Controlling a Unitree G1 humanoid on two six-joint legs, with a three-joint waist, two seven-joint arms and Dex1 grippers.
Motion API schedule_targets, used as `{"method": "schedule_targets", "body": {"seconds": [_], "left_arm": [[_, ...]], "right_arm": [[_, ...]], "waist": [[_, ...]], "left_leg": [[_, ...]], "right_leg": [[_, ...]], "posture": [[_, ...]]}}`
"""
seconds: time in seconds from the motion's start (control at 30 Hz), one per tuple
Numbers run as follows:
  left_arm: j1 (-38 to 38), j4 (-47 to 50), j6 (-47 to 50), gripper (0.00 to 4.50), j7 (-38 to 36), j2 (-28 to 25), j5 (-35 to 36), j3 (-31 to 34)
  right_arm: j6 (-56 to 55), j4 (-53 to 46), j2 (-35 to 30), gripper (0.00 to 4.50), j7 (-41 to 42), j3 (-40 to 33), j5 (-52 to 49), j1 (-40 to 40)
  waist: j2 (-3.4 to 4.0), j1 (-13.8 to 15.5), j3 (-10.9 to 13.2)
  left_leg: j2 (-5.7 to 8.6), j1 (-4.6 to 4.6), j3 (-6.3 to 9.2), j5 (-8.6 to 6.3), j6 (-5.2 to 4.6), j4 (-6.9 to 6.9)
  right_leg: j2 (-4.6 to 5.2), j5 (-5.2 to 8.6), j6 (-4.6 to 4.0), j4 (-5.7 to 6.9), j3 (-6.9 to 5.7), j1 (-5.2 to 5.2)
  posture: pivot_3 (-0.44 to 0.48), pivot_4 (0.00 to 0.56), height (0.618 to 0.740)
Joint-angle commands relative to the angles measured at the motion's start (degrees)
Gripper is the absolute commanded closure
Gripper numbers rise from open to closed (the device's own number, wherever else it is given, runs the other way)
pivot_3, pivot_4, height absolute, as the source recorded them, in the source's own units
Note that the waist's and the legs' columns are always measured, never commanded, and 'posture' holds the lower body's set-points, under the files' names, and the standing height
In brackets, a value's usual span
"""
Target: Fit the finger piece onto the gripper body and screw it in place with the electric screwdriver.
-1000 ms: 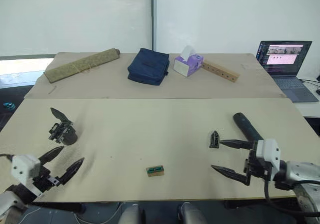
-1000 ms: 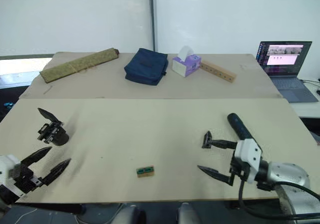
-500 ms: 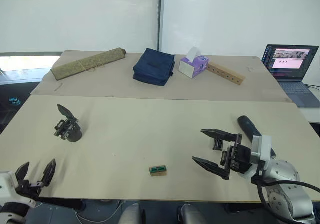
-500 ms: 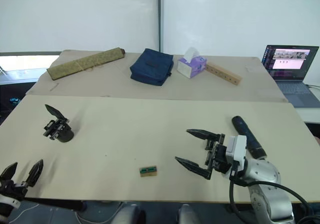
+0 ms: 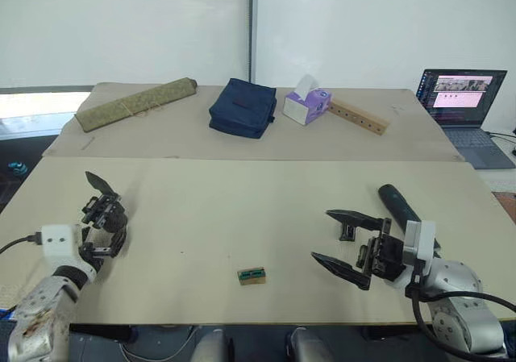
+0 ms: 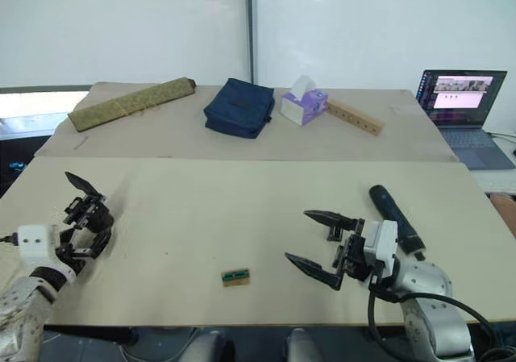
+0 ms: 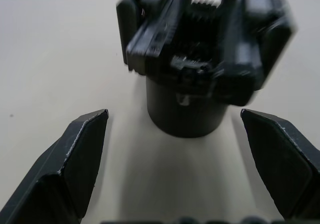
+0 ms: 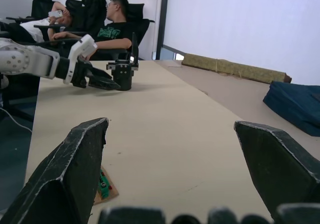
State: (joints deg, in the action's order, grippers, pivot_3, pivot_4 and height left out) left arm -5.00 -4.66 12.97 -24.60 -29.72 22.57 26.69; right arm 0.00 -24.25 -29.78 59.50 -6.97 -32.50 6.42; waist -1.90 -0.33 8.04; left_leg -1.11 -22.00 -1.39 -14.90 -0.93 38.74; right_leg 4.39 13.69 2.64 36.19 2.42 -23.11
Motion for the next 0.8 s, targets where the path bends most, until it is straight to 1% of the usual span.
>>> {"method": "schedule_targets", "body": {"seconds": [0.03,0.2,0.3,0.33,0.37,0.4,0.47,0.53,0.63,0.67,0.73,0.77,0.8], "left_arm": [[2.4,-1.46,-2.29,0.0,-0.64,-0.26,-0.86,-0.36],[5.72,-4.25,-3.59,0.0,-1.2,-0.56,-2.15,-1.81],[5.94,-3.67,-3.67,0.86,-2.21,-0.73,-1.91,-1.87],[5.98,-3.38,-3.65,1.25,-2.45,-0.68,-1.73,-1.84],[5.96,-2.81,-4.33,1.77,-2.75,-0.54,-1.65,-1.81],[6.05,-2.17,-5.06,2.14,-3.13,-0.21,-1.2,-1.61],[6.1,0.16,-6.6,2.17,-4.01,0.8,0.02,-1.31],[5.89,5.41,-5.74,2.17,-4.02,2.59,2.39,-1.38],[4.75,13.18,-3.32,2.17,-4.37,3.35,2.62,-4.03],[4.38,16.74,-2.36,2.17,-4.76,3.6,2.65,-5.99],[5.61,25.04,1.56,2.17,-3.57,5.68,2.92,-12.89],[6.26,27.31,2.89,2.17,-3.54,6.23,2.24,-16.13],[7.0,28.28,3.56,2.17,-3.35,6.86,1.4,-18.48]], "right_arm": [[-0.94,-2.71,-0.54,0.04,-0.94,-0.46,0.1,0.03],[-0.5,-3.43,-1.32,0.04,-1.86,-0.95,0.14,0.17],[-0.4,-3.62,-1.71,0.0,-2.61,-1.49,0.05,0.23],[-0.41,-3.61,-1.86,0.0,-2.7,-1.52,0.02,0.25],[-0.62,-3.6,-1.93,0.0,-2.72,-1.52,0.11,0.68],[-0.82,-3.62,-1.99,0.0,-2.73,-1.48,0.23,1.1],[-0.96,-3.76,-1.98,0.0,-3.0,-1.52,0.33,1.89],[-1.13,-3.95,-2.22,0.0,-2.98,-1.99,0.25,2.85],[-1.41,-4.08,-2.87,0.0,-2.5,-3.02,-0.14,4.02],[-1.47,-4.05,-3.27,0.0,-2.3,-3.67,-0.45,4.53],[-2.12,-3.59,-4.56,0.0,-0.52,-5.88,-1.19,7.06],[-2.44,-3.45,-4.98,0.0,0.31,-6.8,-1.53,8.33],[-2.76,-3.4,-5.3,0.0,0.98,-7.43,-1.8,9.47]], "waist": [[0.0,-0.01,0.0],[0.0,0.0,0.0],[0.0,-0.03,0.0],[0.0,-0.06,0.0],[0.0,-0.05,0.0],[0.0,-0.05,0.0],[0.0,0.01,0.0],[-0.05,0.14,0.03],[-0.28,0.47,0.16],[-0.28,0.49,0.16],[-0.24,0.89,0.18],[-0.23,1.25,0.19],[-0.22,1.44,0.19]], "left_leg": [[-0.05,0.0,0.01,0.0,0.0,0.0],[-0.09,-0.01,0.01,0.0,0.0,0.0],[-0.1,-0.02,0.01,-0.01,0.01,0.0],[-0.1,-0.02,0.01,-0.01,0.01,-0.01],[-0.12,-0.02,0.01,-0.01,0.01,-0.01],[-0.12,-0.02,0.01,-0.01,0.01,-0.01],[-0.15,-0.04,0.02,-0.01,0.02,-0.01],[-0.13,-0.11,0.03,-0.01,0.02,0.0],[-0.1,-0.21,0.11,-0.01,0.03,0.03],[-0.06,-0.25,0.14,-0.01,0.03,0.03],[0.02,-0.25,0.14,-0.01,0.03,0.0],[0.11,-0.27,0.19,-0.01,0.02,0.0],[0.2,-0.28,0.2,-0.02,0.01,0.0]], "right_leg": [[0.03,0.0,0.0,0.0,0.0,0.0],[0.06,-0.01,0.01,0.0,0.01,0.0],[0.08,-0.02,0.02,0.0,0.01,-0.01],[0.09,-0.03,0.02,0.0,0.01,-0.01],[0.09,-0.03,0.02,-0.01,0.01,-0.02],[0.11,-0.03,0.02,0.0,0.01,-0.02],[0.1,-0.04,0.01,-0.01,0.01,-0.02],[0.16,-0.05,0.02,-0.04,0.0,-0.05],[0.3,-0.09,0.05,-0.08,-0.05,-0.08],[0.36,-0.1,0.05,-0.1,-0.06,-0.1],[0.62,-0.1,0.05,-0.1,-0.05,-0.09],[0.84,-0.1,0.05,-0.13,-0.08,-0.07],[0.84,-0.09,0.06,-0.15,-0.12,-0.05]], "posture": [[0.0,0.15,0.74],[0.0,0.15,0.74],[0.0,0.15,0.74],[0.0,0.15,0.74],[0.0,0.15,0.74],[0.0,0.15,0.74],[0.0,0.15,0.74],[0.0,0.15,0.74],[0.0,0.15,0.74],[0.0,0.15,0.74],[0.0,0.15,0.74],[0.0,0.15,0.74],[0.0,0.15,0.74]]}}
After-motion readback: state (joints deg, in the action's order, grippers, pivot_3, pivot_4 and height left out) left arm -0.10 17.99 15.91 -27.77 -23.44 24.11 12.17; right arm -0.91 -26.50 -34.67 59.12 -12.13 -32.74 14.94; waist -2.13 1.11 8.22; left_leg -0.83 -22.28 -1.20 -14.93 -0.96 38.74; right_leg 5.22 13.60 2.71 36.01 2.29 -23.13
